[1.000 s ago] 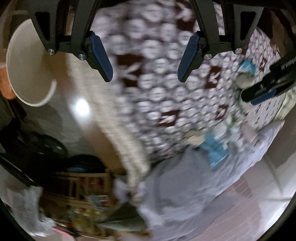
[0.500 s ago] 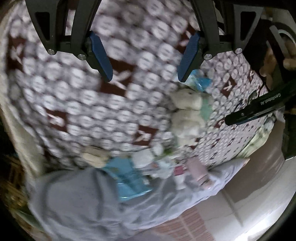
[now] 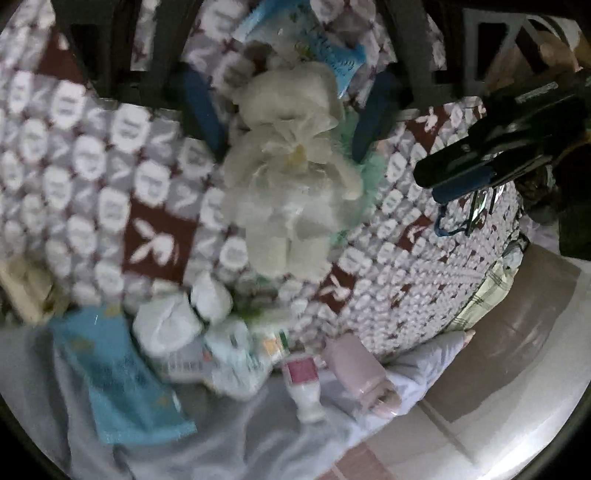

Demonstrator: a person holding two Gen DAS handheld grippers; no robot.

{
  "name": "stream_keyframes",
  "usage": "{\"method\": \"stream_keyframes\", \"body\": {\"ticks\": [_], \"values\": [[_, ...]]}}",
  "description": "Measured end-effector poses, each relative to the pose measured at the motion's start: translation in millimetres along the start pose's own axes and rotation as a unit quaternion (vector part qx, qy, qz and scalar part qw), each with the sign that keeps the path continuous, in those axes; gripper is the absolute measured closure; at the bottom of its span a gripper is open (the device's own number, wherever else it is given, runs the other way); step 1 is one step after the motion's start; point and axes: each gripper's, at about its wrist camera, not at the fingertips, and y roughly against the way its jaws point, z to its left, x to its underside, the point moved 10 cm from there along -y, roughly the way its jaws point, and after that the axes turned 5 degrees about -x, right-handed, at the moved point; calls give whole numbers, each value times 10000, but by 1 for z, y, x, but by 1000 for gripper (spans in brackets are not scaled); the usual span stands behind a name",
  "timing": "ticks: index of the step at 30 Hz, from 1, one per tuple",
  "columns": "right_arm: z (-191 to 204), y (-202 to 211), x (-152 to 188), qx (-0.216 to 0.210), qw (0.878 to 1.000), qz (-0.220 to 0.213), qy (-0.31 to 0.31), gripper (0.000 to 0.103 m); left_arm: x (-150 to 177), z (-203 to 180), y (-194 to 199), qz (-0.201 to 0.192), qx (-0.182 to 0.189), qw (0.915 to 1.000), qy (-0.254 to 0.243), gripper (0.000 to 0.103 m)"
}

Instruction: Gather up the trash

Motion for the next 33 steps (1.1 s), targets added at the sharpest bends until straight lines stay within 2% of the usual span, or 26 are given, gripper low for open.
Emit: {"method": "stream_keyframes", "body": {"ticks": [4,9,14,15,16,19,20,22,24,26,27,30,33], "values": [[-5,33,-4,292,9989,-279,231,70,-2,-13,-15,82,181,9997,-123,49],[-30,69,-10,640,9965,-517,151,71,-5,-37,-40,214,388,9989,-161,48],[-44,66,-9,829,9958,-348,149,71,0,-52,-61,449,480,9975,-266,48],[-47,64,-9,893,9954,-336,37,64,2,-55,-62,479,498,9971,-323,50],[-50,62,-9,900,9954,-336,-67,56,3,-58,-63,483,505,9967,-408,62],[-53,56,-13,807,9955,-394,-297,55,3,-61,-57,448,567,9962,-480,75],[-55,52,-15,846,9950,-400,-349,54,2,-59,-53,416,576,9964,-470,76],[-55,42,-20,860,9949,-372,-378,44,-2,-49,-43,291,447,9979,-367,78],[-54,28,-20,986,9947,-152,-269,38,-6,-39,-35,161,383,9989,-238,78],[-58,8,-16,1096,9936,109,-249,40,-9,-28,-28,102,390,9992,-59,78],[-59,2,-15,1021,9942,151,-285,54,-10,-25,-24,72,361,9993,-6,78],[-56,5,-13,991,9949,-4,-172,56,-11,-21,-15,1,264,9996,-24,78],[-48,27,-11,857,9962,-160,-58,57,-12,-29,-6,-47,266,9996,-95,78]]}}
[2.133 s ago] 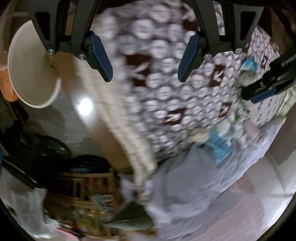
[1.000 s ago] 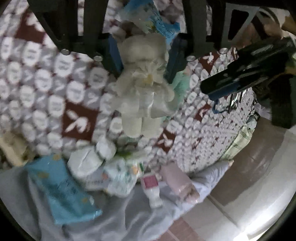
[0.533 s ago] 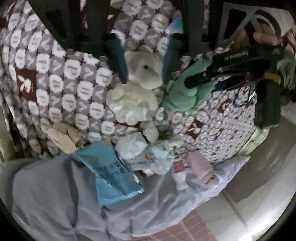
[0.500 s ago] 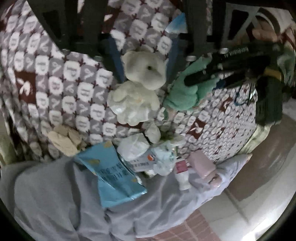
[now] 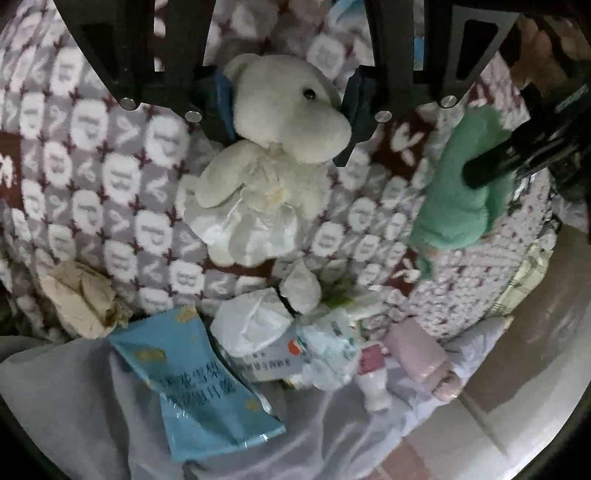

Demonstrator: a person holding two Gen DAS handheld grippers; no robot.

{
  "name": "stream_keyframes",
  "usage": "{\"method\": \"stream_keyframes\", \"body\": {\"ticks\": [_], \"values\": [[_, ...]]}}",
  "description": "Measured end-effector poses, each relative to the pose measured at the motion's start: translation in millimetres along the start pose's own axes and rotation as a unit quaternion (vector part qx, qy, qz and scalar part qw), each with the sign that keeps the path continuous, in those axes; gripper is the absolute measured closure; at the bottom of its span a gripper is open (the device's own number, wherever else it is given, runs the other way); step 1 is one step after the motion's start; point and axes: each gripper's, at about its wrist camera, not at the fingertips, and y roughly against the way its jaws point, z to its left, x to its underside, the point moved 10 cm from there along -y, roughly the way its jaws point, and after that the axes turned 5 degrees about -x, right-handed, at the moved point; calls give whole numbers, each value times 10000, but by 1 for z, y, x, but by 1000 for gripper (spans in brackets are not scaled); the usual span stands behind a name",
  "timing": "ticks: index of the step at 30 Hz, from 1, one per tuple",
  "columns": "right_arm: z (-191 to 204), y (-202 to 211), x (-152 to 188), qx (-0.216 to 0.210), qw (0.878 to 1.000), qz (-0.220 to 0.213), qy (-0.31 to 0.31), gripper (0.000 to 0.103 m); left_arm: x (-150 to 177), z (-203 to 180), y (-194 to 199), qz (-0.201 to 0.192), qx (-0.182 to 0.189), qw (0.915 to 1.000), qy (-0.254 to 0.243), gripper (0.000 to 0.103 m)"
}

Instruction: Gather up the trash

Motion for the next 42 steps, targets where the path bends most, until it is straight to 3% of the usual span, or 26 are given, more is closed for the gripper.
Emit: {"method": "stream_keyframes", "body": {"ticks": [7,15,28,42], "values": [[-15,65,8,-69,9991,-407,-9,57,-9,-54,21,-244,281,9988,-312,78],[-54,139,30,80,9953,-928,-268,57,-3,-138,27,-235,672,9943,-792,78],[-165,248,82,792,9774,-1617,-1112,57,24,-308,20,-30,1378,9745,-1768,78],[-251,315,136,1407,9534,-1979,-1793,57,58,-409,11,208,1762,9559,-2340,78]]}}
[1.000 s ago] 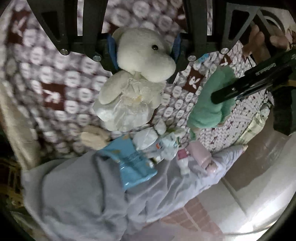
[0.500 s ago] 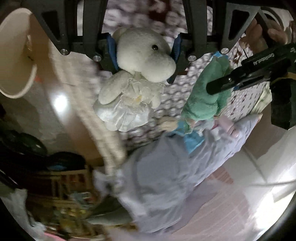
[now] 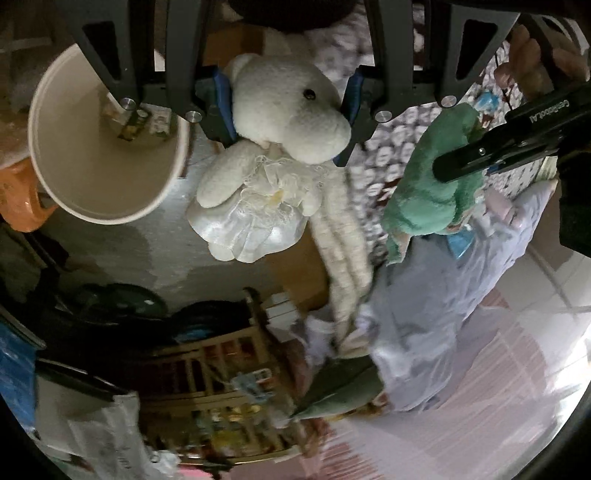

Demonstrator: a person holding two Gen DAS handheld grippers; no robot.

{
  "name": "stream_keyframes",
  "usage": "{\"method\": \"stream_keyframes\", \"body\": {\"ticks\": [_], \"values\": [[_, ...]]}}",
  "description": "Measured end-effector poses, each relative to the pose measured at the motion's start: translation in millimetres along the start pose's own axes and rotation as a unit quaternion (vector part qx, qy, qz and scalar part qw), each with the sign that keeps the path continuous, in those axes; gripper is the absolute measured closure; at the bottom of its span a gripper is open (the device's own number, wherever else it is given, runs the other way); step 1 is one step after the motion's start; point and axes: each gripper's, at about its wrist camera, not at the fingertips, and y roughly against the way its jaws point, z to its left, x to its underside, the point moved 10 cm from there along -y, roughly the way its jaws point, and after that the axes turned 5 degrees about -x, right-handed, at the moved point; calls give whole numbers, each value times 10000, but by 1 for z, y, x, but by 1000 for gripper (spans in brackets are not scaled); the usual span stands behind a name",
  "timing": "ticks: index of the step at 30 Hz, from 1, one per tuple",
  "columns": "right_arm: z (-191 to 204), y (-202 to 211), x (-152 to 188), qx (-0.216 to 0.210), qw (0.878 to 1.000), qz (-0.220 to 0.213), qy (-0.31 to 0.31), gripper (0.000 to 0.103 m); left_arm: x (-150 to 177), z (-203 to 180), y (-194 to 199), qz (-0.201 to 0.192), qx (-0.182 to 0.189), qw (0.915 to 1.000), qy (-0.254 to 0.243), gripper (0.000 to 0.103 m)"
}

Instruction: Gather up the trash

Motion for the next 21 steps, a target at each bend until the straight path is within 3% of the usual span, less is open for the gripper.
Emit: {"method": "stream_keyframes", "body": {"ticks": [21], "values": [[-102,29,11,782,9952,-119,-572,57,-3,-77,-63,393,192,9979,-472,78]]}}
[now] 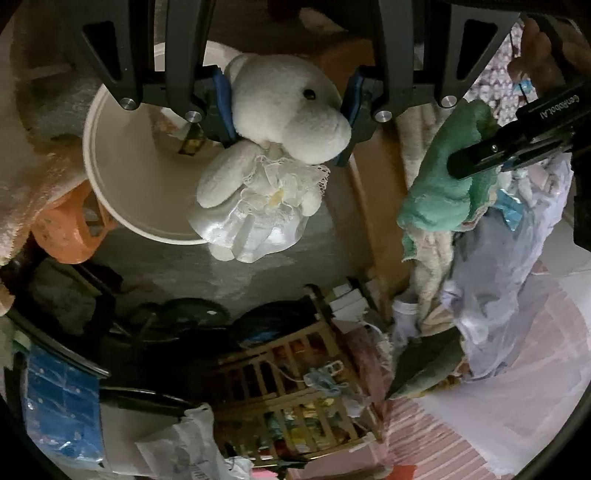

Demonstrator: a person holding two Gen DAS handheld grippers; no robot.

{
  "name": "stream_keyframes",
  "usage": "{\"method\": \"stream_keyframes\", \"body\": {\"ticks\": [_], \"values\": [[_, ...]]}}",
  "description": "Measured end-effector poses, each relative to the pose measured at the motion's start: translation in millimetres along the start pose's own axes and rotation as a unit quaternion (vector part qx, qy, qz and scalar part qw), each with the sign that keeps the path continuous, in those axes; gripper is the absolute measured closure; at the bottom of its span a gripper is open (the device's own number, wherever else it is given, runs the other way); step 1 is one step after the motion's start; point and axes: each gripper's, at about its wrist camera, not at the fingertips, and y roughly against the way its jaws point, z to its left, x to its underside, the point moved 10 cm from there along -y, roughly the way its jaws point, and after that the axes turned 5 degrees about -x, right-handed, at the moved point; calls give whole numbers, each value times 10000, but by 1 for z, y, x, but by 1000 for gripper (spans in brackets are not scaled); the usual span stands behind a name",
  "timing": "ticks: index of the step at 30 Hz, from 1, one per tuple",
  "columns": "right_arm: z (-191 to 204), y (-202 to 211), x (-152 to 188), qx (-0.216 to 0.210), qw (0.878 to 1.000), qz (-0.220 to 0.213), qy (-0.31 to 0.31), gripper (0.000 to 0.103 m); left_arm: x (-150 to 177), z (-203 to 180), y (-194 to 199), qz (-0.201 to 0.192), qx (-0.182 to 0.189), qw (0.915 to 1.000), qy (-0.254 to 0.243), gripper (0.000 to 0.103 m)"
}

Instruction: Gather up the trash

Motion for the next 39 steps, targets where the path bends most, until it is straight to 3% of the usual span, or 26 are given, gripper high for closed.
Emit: {"method": "stream_keyframes", "body": {"ticks": [6,14,19,26,33,39], "values": [[-30,-4,4,169,9995,60,-254,57,-5,-21,-19,121,158,9997,-109,78],[-64,-11,7,506,9973,131,-513,53,-13,-53,-46,282,660,9974,-58,76],[-73,-17,10,658,9961,161,-567,48,-18,-55,-48,243,896,9954,228,46],[-70,-27,20,569,9959,308,-639,47,-17,-34,-36,191,546,9978,327,46],[-46,-28,23,393,9975,370,-457,47,-3,6,-13,-11,-258,9992,297,46],[5,-24,15,147,9995,274,-69,47,17,58,17,-181,-924,9940,554,46]]}}
